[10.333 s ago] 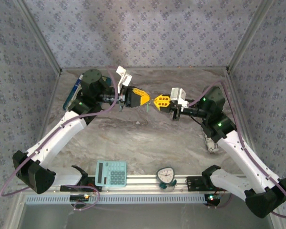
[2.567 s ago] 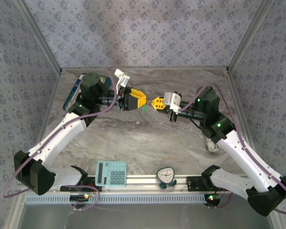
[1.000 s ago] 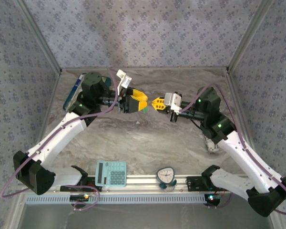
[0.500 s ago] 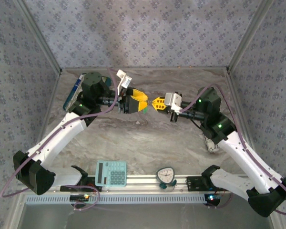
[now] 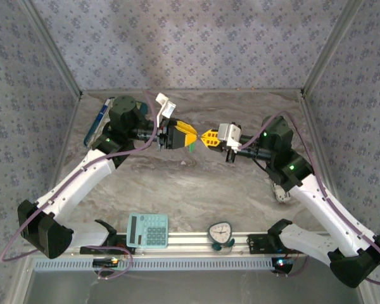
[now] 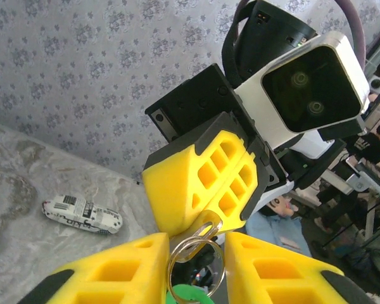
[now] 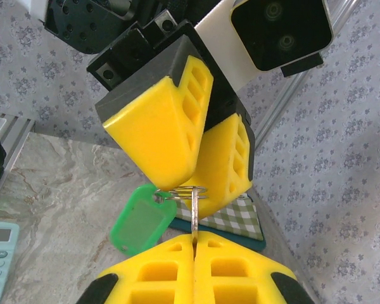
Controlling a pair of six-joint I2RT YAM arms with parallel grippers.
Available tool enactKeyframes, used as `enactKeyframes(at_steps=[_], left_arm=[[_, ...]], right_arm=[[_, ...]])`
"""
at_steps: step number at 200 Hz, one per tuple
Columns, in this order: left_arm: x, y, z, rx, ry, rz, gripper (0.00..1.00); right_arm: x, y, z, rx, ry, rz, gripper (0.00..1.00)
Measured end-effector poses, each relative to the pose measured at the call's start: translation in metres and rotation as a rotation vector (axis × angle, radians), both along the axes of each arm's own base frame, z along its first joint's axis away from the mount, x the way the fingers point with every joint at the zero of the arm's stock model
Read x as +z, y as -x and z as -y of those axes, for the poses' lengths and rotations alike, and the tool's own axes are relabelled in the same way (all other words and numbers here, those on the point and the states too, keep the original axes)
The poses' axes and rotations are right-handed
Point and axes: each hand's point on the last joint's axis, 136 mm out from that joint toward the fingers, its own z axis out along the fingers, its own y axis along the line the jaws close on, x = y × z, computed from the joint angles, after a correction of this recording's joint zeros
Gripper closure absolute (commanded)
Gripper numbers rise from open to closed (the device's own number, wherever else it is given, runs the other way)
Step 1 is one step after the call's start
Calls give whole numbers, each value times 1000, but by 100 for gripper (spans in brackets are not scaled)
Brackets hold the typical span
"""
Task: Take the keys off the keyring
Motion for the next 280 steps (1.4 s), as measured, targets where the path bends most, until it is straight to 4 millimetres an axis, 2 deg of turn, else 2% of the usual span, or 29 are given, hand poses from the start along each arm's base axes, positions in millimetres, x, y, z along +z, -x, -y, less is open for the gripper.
enactKeyframes(at_steps=[19,66,96,137,280], left_arm=[[0,0,0,2,0,0,80],[0,-1,-1,6,1,7,84],[0,-2,-1,9,1,9,94],[1,-2,-2,11,2,7,100],[4,-10,-6,32,21,-37,100]], right_arm=[[0,0,0,0,0,0,100],[0,0,1,-2,0,1,100],[-1,0,2,-12,0,2,100],[-4,0,5,-28,-2,14,100],[-3,0,2,-84,4,88,100]])
